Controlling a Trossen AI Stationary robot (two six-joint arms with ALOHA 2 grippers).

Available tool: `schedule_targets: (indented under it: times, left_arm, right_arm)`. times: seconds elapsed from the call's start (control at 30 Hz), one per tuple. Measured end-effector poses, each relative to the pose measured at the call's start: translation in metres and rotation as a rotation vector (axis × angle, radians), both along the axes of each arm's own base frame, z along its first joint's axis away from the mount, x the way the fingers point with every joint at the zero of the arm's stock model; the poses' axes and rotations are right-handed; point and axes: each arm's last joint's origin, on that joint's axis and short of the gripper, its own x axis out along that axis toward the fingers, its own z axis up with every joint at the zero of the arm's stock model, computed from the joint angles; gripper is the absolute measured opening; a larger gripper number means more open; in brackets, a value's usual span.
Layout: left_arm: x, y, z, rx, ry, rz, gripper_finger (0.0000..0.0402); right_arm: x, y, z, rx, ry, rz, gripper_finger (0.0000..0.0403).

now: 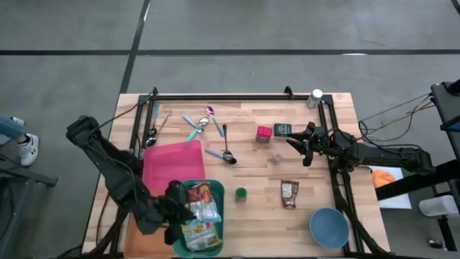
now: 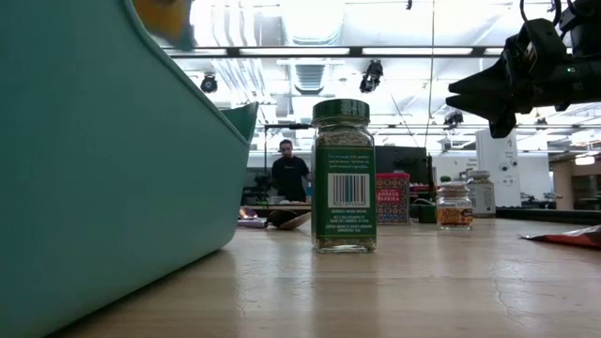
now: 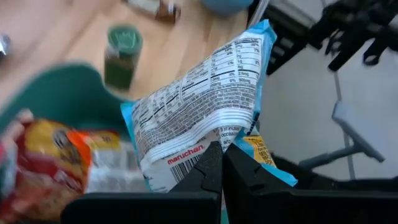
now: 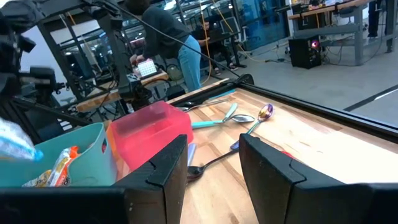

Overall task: Pick & Place Food Item
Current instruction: Put the light blue noodle pack into the green bin

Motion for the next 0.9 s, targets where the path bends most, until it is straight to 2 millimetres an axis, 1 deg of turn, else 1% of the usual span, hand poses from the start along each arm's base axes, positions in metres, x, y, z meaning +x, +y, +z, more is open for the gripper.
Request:
schedule_targets:
  times: [0.17,0.37,0.57,0.8,0.9]
  left_arm:
    - [0.006,-0.01,-0.016,-0.026,0.074,-0.002,0.0]
    - [0.01,-0.014,-0.024,-0.034,0.102,0.009,0.0]
    - [0.016,-0.021,-0.039,-0.01,0.143,0.01,0.0]
    - [0.019,-0.025,-0.054,0.017,0.188,0.031,0.0]
    - [0.02,-0.025,-0.056,0.025,0.197,0.035,0.0]
  right_arm:
    - [0.0,0.0,0.0,0.0,0.0,0.0,0.0142]
    - [0.0,0.0,0.0,0.0,0.0,0.0,0.0142]
    - [0.0,0.0,0.0,0.0,0.0,0.0,0.0142]
    - [0.0,0.0,0.0,0.0,0.0,0.0,0.0142]
    - [0.0,0.0,0.0,0.0,0.0,0.0,0.0142]
